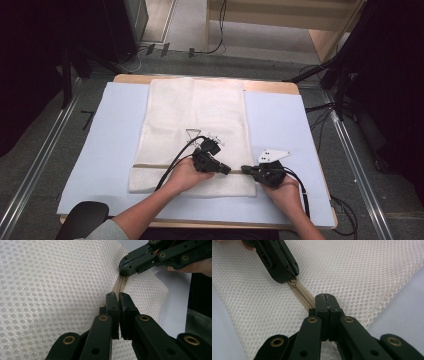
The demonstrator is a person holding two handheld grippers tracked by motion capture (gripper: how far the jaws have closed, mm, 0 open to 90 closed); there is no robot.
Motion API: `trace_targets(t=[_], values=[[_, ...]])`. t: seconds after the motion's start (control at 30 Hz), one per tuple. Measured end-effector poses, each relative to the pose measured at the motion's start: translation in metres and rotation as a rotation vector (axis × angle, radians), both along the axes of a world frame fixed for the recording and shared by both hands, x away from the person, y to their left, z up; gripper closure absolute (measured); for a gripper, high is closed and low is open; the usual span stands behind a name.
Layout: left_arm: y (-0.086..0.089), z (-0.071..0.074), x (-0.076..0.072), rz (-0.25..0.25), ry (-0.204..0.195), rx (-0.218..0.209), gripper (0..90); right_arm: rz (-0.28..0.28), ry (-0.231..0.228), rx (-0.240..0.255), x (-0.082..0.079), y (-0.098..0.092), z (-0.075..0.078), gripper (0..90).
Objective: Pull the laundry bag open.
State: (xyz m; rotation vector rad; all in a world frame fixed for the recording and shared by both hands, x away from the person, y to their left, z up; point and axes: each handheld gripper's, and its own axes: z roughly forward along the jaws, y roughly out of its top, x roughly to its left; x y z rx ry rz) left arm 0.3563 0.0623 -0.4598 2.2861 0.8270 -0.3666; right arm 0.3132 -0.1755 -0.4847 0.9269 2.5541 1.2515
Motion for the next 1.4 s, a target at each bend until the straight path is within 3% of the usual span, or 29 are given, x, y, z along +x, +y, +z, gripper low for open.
trace_targets(t=[0.1,0.8,1.2,1.4], values=[[0.003,0.001,0.001,0.004,0.014,0.002,89.0,-0.001,0.000,0.003,0.000,-0.001,0.000,90.0],[0.015,0.005,0.001,-0.025,-0.003,0.035,88.9,0.005,-0.012,0.011,0.000,-0.002,-0.002,90.0],[0.018,0.007,0.001,-0.027,-0.003,0.044,89.0,0.005,-0.015,0.011,-0.001,-0.002,-0.002,90.0],[0.027,0.009,0.002,-0.021,0.009,0.047,89.1,0.003,-0.014,0.011,-0.001,-0.002,-0.002,90.0]])
